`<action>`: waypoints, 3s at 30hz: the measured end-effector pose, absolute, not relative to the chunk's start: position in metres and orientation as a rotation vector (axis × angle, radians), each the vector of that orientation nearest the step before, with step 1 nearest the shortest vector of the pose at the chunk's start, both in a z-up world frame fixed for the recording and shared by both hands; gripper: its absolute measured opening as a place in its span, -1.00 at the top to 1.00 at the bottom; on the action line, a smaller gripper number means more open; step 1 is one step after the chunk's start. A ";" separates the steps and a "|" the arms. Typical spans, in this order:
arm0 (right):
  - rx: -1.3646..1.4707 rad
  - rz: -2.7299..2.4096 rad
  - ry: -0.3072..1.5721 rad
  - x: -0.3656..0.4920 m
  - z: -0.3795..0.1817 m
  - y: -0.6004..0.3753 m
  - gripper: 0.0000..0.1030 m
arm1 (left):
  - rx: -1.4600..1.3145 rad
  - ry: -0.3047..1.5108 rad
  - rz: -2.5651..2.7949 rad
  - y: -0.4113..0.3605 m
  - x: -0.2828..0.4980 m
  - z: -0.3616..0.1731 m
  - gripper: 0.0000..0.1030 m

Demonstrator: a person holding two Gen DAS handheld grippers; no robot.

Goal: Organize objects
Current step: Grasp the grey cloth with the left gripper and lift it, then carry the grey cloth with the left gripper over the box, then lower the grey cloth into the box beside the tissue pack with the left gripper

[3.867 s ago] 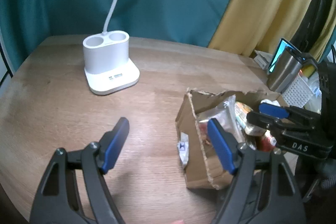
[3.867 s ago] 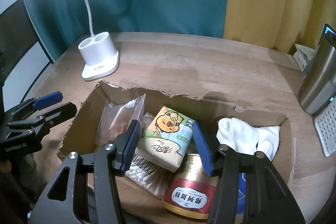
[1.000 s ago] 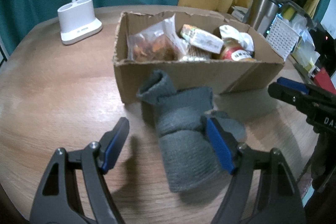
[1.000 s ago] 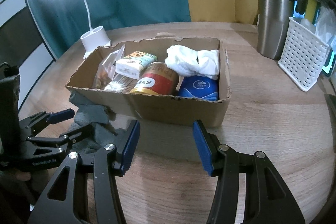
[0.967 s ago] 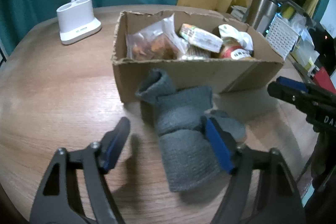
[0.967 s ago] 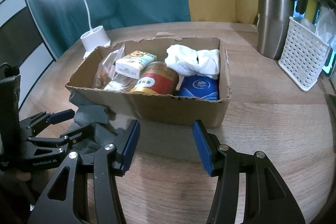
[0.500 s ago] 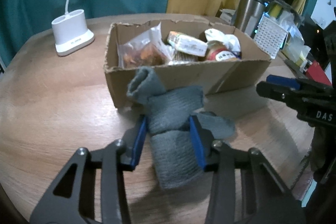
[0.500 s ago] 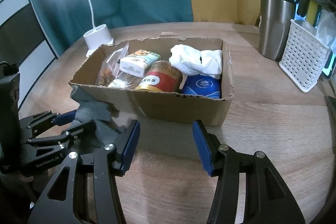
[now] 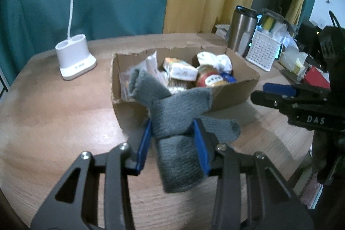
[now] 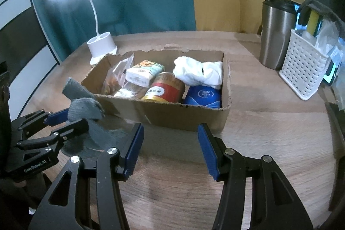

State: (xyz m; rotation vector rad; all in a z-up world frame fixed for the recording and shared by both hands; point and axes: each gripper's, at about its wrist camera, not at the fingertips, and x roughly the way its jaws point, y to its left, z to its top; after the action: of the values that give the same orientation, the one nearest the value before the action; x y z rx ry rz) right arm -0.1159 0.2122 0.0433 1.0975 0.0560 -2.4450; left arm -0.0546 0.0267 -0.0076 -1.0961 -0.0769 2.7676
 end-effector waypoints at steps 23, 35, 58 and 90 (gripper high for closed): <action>1.024 -2.499 0.061 -0.131 0.076 0.212 -0.07 | -0.947 -0.102 2.806 0.010 -0.074 0.043 0.22; 1.020 -2.495 0.055 -0.148 0.080 0.210 -0.07 | -0.946 -0.116 2.815 0.007 -0.095 0.045 0.22; 1.043 -2.475 0.027 -0.187 0.067 0.209 -0.07 | -1.047 -0.115 2.840 0.004 -0.142 0.019 0.22; 1.140 -2.484 0.015 -0.203 0.037 0.217 -0.07 | -1.180 0.043 2.817 0.005 -0.142 -0.017 0.19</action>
State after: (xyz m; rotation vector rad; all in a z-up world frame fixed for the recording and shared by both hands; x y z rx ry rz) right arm -0.2033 0.2170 0.0369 1.1401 0.0154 -2.4844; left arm -0.1421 0.0051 -0.0173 -1.1805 0.0434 2.8167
